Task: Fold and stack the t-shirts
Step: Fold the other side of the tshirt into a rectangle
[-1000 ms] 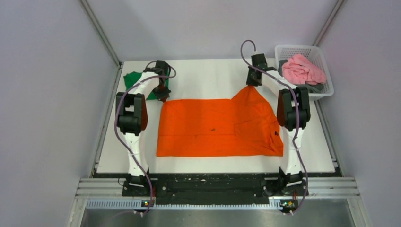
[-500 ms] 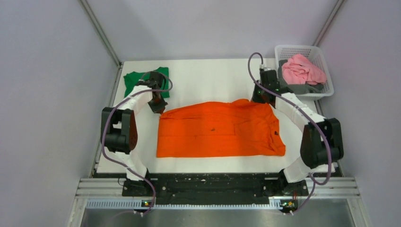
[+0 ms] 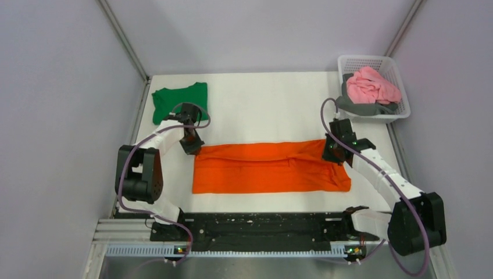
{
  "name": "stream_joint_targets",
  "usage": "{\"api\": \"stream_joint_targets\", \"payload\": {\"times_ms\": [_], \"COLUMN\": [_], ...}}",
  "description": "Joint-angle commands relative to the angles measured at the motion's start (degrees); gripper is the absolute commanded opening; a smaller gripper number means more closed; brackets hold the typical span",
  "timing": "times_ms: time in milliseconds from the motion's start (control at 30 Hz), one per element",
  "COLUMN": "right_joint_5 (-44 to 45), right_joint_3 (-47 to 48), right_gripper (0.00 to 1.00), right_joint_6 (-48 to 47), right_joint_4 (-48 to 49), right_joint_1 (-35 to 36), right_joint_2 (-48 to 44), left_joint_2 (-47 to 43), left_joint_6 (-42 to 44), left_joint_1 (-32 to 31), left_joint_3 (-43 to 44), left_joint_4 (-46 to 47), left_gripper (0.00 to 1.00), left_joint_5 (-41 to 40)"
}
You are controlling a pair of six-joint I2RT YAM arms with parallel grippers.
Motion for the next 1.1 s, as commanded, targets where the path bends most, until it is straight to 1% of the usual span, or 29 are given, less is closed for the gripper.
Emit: {"api": "stream_joint_targets", "payload": {"times_ms": [0,33,67,100,133,200,233,267,333,367,400,433,467,567,600,667,733,833,900,1067], "right_joint_5": [1.4,0.4,-0.7,-1.4,-1.4,-1.2,-1.0,-1.0,-1.8,-2.9,-4.7,-7.4,-9.4,-14.3,-16.0,-19.5,-22.7,-25.2,-27.0,-27.5], "right_joint_3": [-4.4,-5.4,-6.3,-6.8,-6.8,-5.9,-4.6,-3.9,-2.0,-1.7,-1.8,-2.2,-2.9,-5.9,-5.8,-3.5,-2.2,-4.0,-5.3,-10.2], "right_gripper": [0.06,0.11,0.19,0.27,0.34,0.52,0.61,0.67,0.82,0.86,0.91,0.95,0.97,0.99,0.99,0.99,0.99,0.99,0.99,0.99], "right_joint_6": [8.4,10.2,11.0,11.4,11.7,10.4,9.5,8.3,5.8,4.7,4.0,3.6,3.6,3.6,3.7,2.5,2.0,1.9,1.6,0.7], "right_joint_4": [-6.1,-6.5,-7.0,-7.9,-9.2,-11.0,-11.4,-11.2,-8.9,-6.9,-3.9,-0.4,3.5,17.2,19.7,21.6,22.4,25.1,24.1,18.2], "right_joint_1": [0.5,0.5,0.5,0.5,0.5,0.5,0.5,0.5,0.5,0.5,0.5,0.5,0.5,0.5,0.5,0.5,0.5,0.6,0.8,2.1], "right_joint_2": [-5.8,-6.5,-6.9,-7.5,-8.0,-9.2,-9.9,-10.6,-11.4,-11.5,-11.2,-10.7,-9.8,-4.3,-1.4,5.2,9.7,12.9,13.1,6.0], "left_joint_2": [-3.5,-3.7,-3.8,-4.0,-4.2,-5.0,-5.7,-6.1,-7.5,-8.3,-9.0,-9.3,-9.3,-6.6,-5.7,-4.3,-3.2,-1.7,-0.7,-0.1], "left_joint_6": [0.3,0.1,-0.3,-0.9,-1.5,-2.2,-2.3,-2.4,-3.1,-3.2,-3.1,-2.4,-1.1,0.4,0.7,1.0,1.1,0.8,0.6,0.1], "left_joint_1": [-0.2,-0.2,-0.2,-0.2,-0.2,-0.2,-0.2,-0.2,-0.2,-0.2,-0.2,-0.2,-0.2,-0.4,-1.0,-2.9,-5.1,-6.5,-6.5,-6.2], "left_joint_3": [-3.5,-4.0,-4.5,-4.7,-4.6,-3.6,-2.8,-1.7,0.7,1.7,2.5,3.0,3.2,4.5,4.7,4.0,2.8,-0.5,-2.7,-6.7], "left_joint_4": [2.3,2.2,1.8,1.0,-0.1,-2.9,-4.4,-5.3,-8.3,-8.9,-8.7,-7.7,-5.8,-1.5,0.1,3.2,5.0,6.2,6.0,4.2], "left_gripper": [0.0,0.03,0.11,0.24,0.34,0.5,0.57,0.64,0.74,0.81,0.86,0.9,0.97,0.99,0.99,0.99,0.99,0.99,0.99,0.99], "left_joint_5": [4.6,4.9,4.7,3.7,2.4,-0.1,-0.9,-1.8,-4.2,-4.9,-5.3,-4.5,-3.1,4.9,8.4,14.2,16.5,17.4,16.8,11.2]}}
